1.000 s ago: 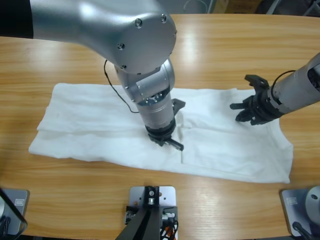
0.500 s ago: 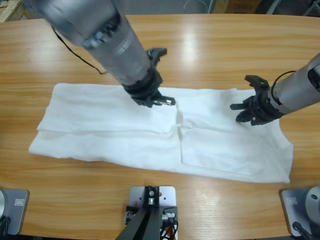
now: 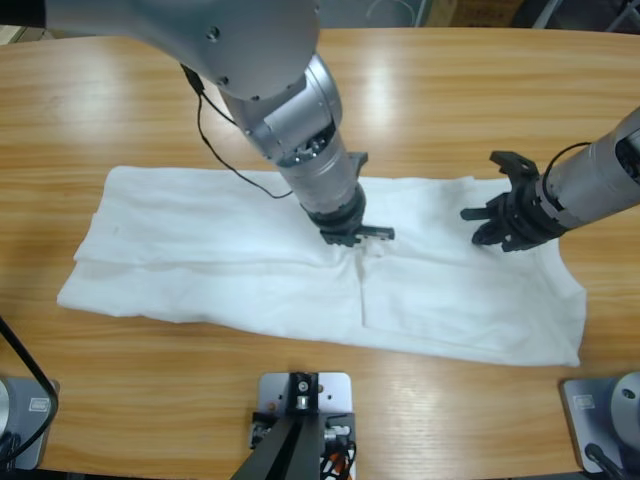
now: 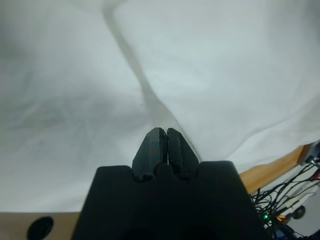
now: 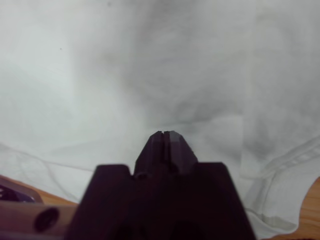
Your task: Fold clothes
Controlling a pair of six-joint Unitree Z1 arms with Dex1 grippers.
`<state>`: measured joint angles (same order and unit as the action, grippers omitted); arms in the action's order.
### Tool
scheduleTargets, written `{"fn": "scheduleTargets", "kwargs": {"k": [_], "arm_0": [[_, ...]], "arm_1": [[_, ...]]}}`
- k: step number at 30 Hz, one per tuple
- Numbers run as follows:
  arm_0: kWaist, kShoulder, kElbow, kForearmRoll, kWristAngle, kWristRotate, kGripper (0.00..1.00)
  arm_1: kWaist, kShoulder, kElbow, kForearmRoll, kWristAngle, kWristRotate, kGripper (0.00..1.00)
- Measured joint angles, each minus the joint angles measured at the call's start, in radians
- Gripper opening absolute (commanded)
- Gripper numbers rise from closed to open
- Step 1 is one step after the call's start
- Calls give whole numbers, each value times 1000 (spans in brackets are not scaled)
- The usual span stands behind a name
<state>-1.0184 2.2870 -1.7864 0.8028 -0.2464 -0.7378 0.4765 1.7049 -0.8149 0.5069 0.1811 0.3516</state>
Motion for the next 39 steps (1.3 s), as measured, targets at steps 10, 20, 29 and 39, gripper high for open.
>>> {"fn": "scheduleTargets", "kwargs": {"k": [10, 20, 29, 39], "arm_0": [[-41, 2, 17, -2, -5, -11, 0], [-45, -25, 93, -7, 14, -23, 0], [121, -262, 348, 2, 119, 13, 0], [186, -354, 713, -232, 130, 13, 0]], "arm_1": [[0, 0, 0, 0, 0, 0, 0], [0, 0, 0, 0, 0, 0, 0], [0, -16, 1, 1, 0, 0, 0], [75, -74, -143, -1, 95, -21, 0]]}}
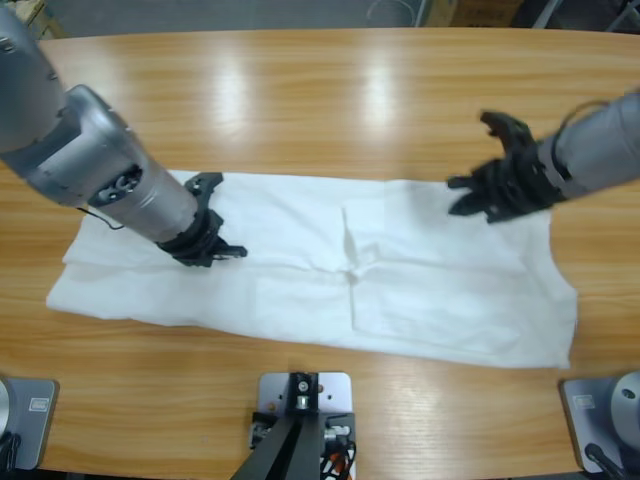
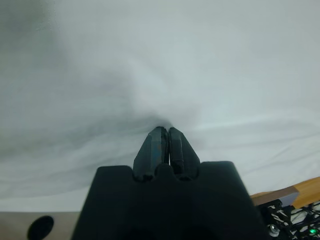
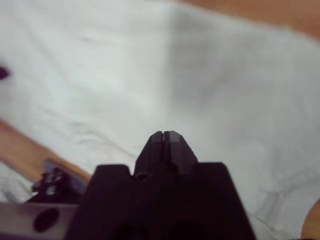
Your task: Fold clothes
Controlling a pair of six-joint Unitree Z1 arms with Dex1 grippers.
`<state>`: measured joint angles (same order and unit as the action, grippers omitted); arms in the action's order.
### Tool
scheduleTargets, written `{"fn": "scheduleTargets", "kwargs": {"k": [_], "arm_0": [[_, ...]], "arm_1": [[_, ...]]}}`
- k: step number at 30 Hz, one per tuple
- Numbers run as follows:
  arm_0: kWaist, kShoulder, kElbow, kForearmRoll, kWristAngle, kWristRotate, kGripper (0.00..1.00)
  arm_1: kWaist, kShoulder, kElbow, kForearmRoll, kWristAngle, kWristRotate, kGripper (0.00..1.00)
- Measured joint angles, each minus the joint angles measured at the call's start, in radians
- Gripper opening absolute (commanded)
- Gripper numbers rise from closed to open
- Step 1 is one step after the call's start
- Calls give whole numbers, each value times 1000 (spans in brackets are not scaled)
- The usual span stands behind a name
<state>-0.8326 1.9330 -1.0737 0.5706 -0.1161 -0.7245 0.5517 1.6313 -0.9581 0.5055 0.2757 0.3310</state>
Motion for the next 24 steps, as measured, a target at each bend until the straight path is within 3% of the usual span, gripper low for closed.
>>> {"fn": "scheduleTargets", "kwargs": {"k": [8, 13, 24], "arm_0": [[31, -28, 52, -46, -5, 0, 0], [32, -29, 56, -50, -6, 0, 0], [33, -30, 57, -54, -12, 0, 0]], "arm_1": [[72, 201, -245, 83, 18, -4, 0], [118, 320, -267, 102, 47, -4, 0], [131, 400, -320, 102, 56, -5, 0]]}}
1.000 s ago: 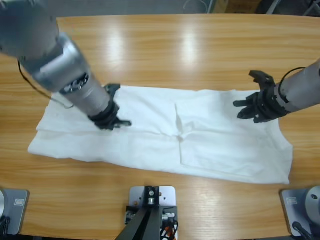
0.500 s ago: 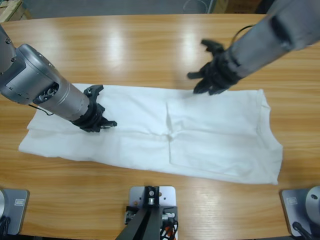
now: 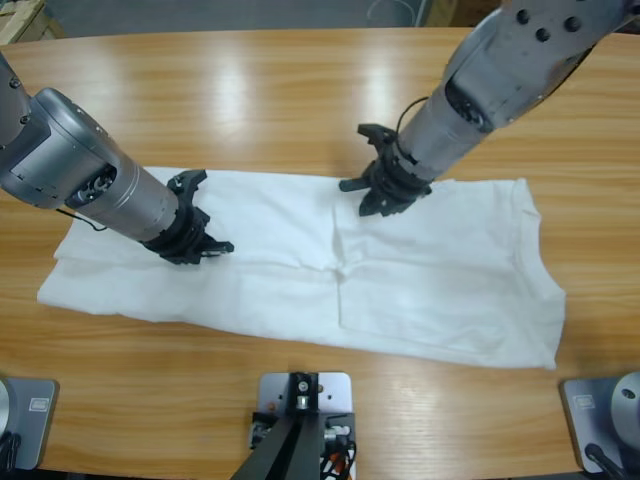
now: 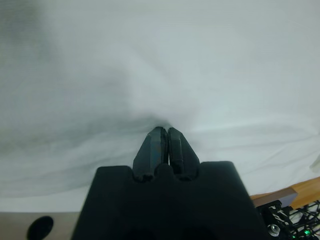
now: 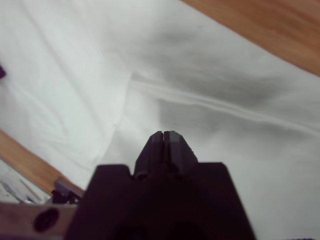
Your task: Fold clothes
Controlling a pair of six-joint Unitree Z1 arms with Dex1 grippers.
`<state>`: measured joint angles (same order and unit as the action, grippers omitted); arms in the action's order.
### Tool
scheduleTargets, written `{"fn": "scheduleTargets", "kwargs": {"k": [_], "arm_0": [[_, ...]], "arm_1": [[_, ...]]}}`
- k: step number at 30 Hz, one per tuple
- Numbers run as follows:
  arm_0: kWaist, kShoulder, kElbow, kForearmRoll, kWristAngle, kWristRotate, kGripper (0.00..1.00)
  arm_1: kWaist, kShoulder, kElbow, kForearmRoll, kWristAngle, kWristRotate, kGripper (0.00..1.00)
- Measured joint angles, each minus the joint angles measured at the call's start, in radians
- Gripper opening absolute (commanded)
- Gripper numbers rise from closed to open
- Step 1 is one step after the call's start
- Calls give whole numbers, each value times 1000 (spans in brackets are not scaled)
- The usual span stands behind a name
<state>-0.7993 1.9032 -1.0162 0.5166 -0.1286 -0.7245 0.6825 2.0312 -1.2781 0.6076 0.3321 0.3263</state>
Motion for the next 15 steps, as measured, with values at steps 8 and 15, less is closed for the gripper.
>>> {"fn": "scheduleTargets", "kwargs": {"k": [8, 15], "arm_0": [[-1, 0, 0, -1, 0, 0, 0], [-2, 0, 1, -3, 0, 0, 0]], "arm_1": [[0, 23, -2, -5, -2, 0, 0], [0, 25, -49, -9, -22, -8, 0]]}}
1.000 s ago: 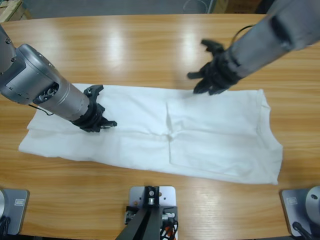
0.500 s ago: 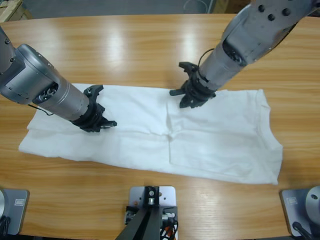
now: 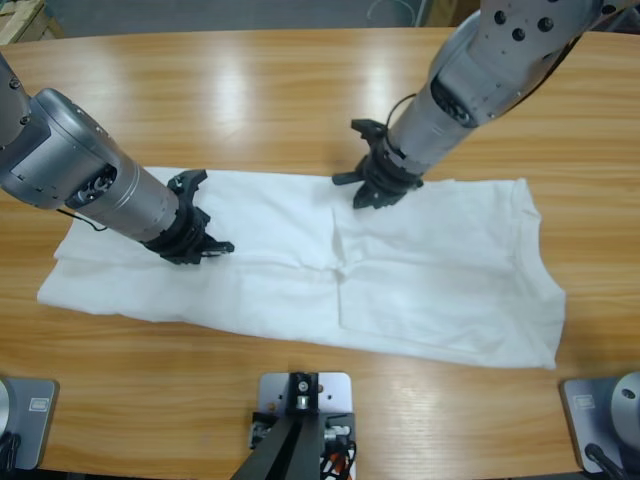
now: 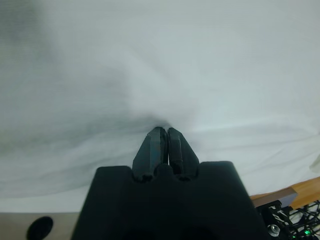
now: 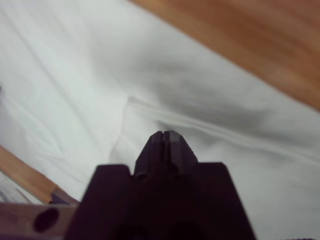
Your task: Fold clothes
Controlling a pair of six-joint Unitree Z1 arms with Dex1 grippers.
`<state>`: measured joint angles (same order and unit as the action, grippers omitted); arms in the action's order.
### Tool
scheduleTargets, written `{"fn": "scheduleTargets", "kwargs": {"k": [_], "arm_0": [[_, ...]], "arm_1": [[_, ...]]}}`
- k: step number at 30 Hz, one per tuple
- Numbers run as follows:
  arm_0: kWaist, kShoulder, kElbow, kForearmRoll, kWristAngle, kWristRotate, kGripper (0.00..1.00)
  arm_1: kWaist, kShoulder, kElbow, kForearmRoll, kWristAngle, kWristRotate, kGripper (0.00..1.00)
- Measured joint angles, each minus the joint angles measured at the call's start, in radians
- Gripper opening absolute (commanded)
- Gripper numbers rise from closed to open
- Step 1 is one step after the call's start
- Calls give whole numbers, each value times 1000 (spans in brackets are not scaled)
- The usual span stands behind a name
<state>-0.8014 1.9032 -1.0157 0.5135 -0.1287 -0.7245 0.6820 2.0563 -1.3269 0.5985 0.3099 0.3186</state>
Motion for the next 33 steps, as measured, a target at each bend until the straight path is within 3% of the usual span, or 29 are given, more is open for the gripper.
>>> {"fn": "scheduleTargets", "kwargs": {"k": [2, 3, 4, 5, 7, 8, 13, 27, 30, 33], "arm_0": [[0, 0, 1, -1, 0, 0, 0], [0, 0, 1, -1, 0, 0, 0], [0, 0, 1, -1, 0, 0, 0], [0, 0, 1, -1, 0, 0, 0], [-1, 0, 1, -2, 0, 0, 0], [-1, 0, 1, -3, 0, 0, 0], [-3, 0, 2, -8, 0, 0, 0], [-4, 0, 4, -13, 0, 0, 0], [-4, 0, 5, -14, 0, 0, 0], [-4, 0, 5, -14, 0, 0, 0]], "arm_1": [[-3, 2, -2, 0, -1, -5, 0], [-4, 4, -2, 0, -2, -8, 86], [-6, 7, -2, 0, -3, -10, 489], [-8, 9, -2, 0, -5, -12, 680], [-10, 8, -2, 0, -14, -12, 969], [-10, 8, -2, 0, -26, -12, 999], [-10, -18, -2, 9, -81, -47, 1000], [9, -17, -19, 38, -78, -61, 975], [25, -7, -19, 38, -75, -61, 764], [35, 4, -19, 38, -75, -61, 448]]}}
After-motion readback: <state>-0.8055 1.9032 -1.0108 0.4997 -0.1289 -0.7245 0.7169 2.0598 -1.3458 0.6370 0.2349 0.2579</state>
